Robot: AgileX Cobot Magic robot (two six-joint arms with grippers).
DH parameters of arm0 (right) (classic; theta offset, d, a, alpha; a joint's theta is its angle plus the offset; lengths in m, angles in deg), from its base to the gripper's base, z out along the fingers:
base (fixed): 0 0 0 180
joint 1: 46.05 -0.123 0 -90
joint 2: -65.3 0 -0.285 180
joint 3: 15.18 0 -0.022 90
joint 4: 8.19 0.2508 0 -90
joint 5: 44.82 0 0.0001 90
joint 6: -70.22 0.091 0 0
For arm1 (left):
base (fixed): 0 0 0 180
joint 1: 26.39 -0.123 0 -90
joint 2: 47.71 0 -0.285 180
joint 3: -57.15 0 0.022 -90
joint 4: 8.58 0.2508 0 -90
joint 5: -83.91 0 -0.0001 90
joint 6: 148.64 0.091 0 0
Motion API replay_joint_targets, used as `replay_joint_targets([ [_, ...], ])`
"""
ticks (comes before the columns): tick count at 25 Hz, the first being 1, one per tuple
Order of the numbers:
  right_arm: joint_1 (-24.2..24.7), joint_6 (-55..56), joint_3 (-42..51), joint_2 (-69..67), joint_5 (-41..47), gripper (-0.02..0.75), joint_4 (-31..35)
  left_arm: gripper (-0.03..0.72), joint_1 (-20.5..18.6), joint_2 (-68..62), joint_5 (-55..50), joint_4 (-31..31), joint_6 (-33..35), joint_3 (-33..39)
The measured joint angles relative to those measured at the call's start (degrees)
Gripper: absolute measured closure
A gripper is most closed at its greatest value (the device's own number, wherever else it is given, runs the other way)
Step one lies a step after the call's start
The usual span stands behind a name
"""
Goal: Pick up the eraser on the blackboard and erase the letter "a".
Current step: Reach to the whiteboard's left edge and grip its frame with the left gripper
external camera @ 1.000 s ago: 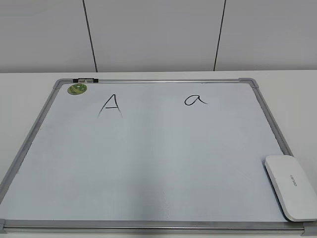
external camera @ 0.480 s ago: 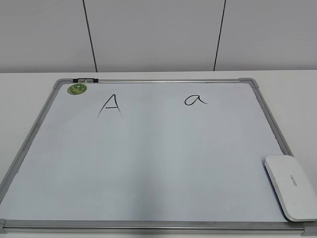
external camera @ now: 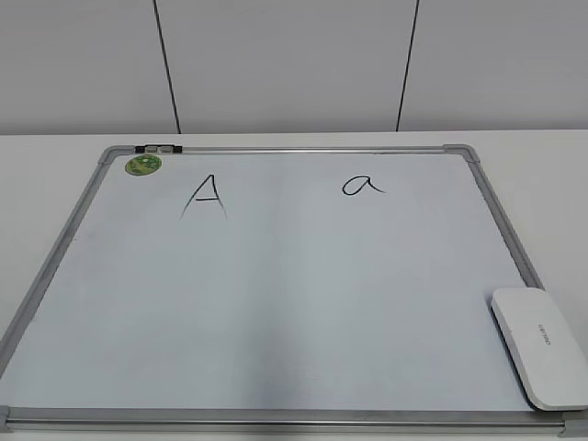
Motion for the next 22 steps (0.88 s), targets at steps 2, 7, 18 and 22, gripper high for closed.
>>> replay_joint_targets([
  [2,0.0,0.0,0.0,0.0,0.0,0.157,0.0,0.235,0.0,-0.25,3.23,0.0,0.0,-1.17],
  [7,0.0,0.0,0.0,0.0,0.0,0.157,0.0,0.128,0.0,-5.34,13.37,0.0,0.0,-2.3],
  [18,0.0,0.0,0.0,0.0,0.0,0.157,0.0,0.113,0.0,-33.65,33.75,-0.11,0.0,-2.3],
  [22,0.0,0.0,0.0,0.0,0.0,0.157,0.0,0.112,0.0,-44.22,35.2,-0.21,0.0,-3.11],
])
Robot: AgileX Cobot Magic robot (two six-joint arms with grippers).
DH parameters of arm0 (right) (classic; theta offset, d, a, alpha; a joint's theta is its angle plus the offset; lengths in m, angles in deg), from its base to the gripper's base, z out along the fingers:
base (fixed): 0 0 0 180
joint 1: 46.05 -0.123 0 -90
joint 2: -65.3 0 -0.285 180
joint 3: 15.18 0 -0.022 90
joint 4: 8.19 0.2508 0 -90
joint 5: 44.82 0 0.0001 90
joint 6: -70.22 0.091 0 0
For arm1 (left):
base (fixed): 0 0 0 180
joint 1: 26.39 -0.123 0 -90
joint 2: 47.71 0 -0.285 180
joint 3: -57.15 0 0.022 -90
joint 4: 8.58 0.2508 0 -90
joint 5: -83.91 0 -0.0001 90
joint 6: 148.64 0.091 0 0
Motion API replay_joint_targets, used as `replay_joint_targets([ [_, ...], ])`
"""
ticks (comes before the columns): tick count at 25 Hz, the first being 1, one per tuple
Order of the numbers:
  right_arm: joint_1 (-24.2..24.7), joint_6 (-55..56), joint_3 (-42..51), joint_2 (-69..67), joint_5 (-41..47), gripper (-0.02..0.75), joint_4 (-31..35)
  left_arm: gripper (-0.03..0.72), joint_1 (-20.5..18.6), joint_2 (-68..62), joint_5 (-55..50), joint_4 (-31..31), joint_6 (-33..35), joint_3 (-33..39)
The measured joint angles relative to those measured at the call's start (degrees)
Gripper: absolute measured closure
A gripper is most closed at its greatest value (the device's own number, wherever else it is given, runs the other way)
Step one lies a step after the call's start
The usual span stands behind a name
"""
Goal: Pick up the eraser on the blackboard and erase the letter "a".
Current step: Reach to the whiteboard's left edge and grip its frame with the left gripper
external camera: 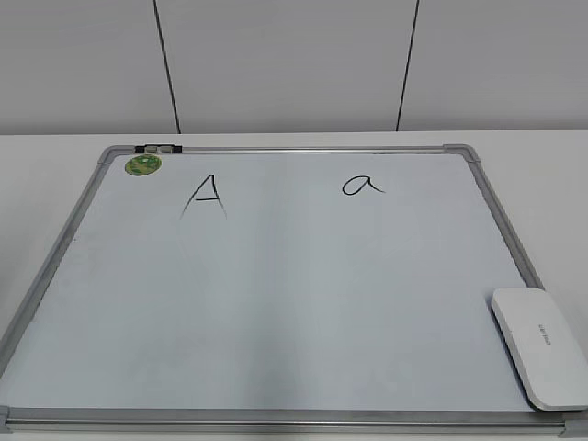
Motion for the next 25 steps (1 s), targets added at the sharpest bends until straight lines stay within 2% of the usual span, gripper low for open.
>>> replay_joint_targets([
  [9,0.0,0.0,0.0,0.0,0.0,0.157,0.0,0.112,0.0,-23.76,-0.47,-0.35,0.0,-10.23],
  [25,0.0,0.0,0.0,0.0,0.0,0.157,0.0,0.12,0.0,-55.84,-13.02,-2.71,0.95,-32.46],
])
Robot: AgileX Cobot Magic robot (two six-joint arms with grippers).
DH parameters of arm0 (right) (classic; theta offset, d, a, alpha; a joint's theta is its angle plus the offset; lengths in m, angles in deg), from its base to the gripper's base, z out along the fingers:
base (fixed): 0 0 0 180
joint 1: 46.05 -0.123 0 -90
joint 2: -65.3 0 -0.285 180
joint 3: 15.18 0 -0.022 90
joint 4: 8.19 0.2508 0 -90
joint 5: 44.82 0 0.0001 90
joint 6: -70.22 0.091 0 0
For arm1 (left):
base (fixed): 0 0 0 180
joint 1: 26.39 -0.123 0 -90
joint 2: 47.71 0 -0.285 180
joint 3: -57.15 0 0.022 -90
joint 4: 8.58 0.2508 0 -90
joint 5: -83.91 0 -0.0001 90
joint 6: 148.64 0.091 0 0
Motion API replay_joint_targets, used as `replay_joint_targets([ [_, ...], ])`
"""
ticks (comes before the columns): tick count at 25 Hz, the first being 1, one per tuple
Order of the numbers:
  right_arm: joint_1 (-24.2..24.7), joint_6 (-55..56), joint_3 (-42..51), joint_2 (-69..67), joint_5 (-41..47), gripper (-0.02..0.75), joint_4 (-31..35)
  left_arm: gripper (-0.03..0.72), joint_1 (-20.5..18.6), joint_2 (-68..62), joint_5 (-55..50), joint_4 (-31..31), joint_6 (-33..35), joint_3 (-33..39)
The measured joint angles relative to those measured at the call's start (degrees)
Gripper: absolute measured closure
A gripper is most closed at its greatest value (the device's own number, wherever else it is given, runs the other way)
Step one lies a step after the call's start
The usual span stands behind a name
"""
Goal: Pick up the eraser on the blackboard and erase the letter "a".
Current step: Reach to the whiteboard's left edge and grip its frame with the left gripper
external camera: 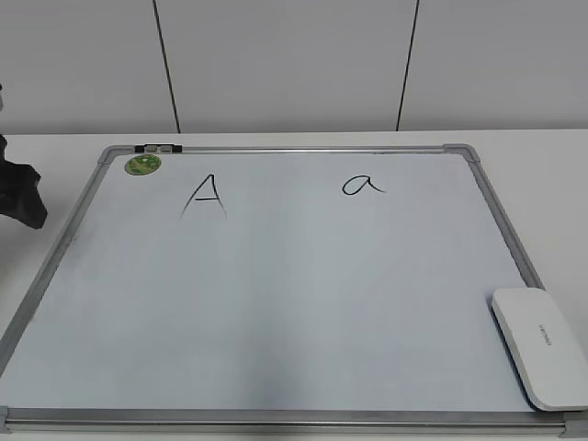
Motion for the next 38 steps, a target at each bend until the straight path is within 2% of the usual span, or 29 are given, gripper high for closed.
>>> replay_joint_targets([
  [6,0.0,0.0,0.0,0.0,0.0,0.157,0.0,0.12,-0.35,-7.95,-5.74,-2.23,3.84,-8.64],
  [16,0.0,0.0,0.0,0.0,0.0,0.157,0.0,0.166,-0.62,-16.43,-11.13,-4.35,6.73,-17.08],
  [24,0.0,0.0,0.0,0.0,0.0,0.157,0.0,0.175,-3.6,-18.82,-12.4,-9.17,10.53,-17.62],
  [29,0.0,0.0,0.0,0.0,0.0,0.157,0.0,0.223,-5.95,-19.24,-12.68,-12.52,13.27,-17.82],
  [38,0.0,0.0,0.0,0.0,0.0,0.157,0.0,0.274,-6.08,-21.04,-13.38,-14.8,14.84,-18.05],
])
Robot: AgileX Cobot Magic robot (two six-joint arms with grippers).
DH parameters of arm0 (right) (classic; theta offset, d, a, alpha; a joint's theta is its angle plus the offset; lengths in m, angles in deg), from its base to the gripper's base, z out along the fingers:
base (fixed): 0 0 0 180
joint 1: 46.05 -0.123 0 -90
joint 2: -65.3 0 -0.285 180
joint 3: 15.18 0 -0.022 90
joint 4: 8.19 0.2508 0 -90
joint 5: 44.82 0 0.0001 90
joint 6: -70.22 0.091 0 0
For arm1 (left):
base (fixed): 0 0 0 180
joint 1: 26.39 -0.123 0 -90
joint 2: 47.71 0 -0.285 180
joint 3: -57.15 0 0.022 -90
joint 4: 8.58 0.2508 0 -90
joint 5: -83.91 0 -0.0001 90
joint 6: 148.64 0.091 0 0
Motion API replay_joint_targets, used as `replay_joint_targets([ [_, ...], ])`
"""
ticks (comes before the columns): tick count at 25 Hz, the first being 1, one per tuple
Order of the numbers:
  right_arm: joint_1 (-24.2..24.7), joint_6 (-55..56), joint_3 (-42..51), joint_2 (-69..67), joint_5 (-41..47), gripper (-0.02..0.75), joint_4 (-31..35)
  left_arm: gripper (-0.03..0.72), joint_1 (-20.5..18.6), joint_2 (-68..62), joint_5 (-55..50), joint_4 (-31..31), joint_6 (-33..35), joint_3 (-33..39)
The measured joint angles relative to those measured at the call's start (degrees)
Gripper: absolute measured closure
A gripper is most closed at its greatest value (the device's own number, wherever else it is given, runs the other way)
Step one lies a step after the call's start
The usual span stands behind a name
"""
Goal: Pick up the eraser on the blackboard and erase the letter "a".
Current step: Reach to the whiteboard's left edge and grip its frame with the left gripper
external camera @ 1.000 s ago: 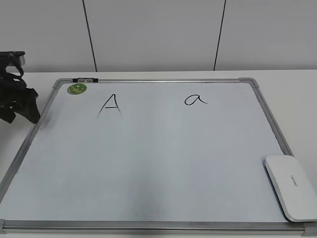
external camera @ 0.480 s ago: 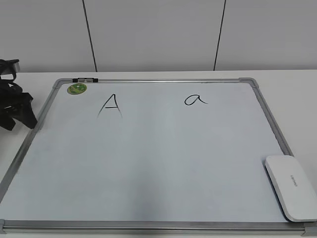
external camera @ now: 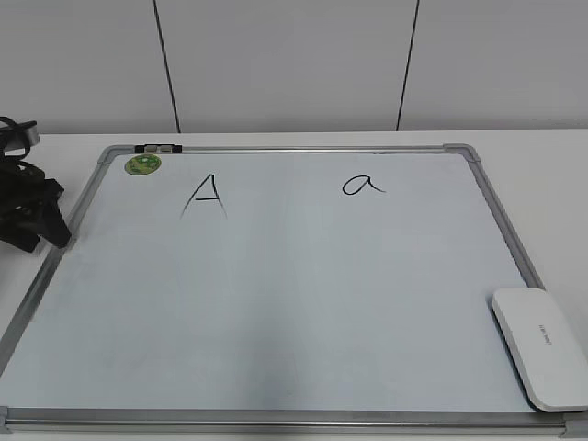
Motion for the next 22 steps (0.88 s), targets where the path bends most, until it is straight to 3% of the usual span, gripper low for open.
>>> replay_joint_targets([
  [6,0.0,0.0,0.0,0.0,0.0,0.157,0.0,0.33,0.0,-1.22,-0.21,-0.38,0.0,-0.08],
  [11,0.0,0.0,0.0,0.0,0.0,0.157,0.0,0.427,0.0,-1.35,-0.21,-0.73,0.12,-0.57],
  [22,0.0,0.0,0.0,0.0,0.0,0.157,0.0,0.474,0.0,-3.06,-1.4,-1.13,0.23,-2.9],
])
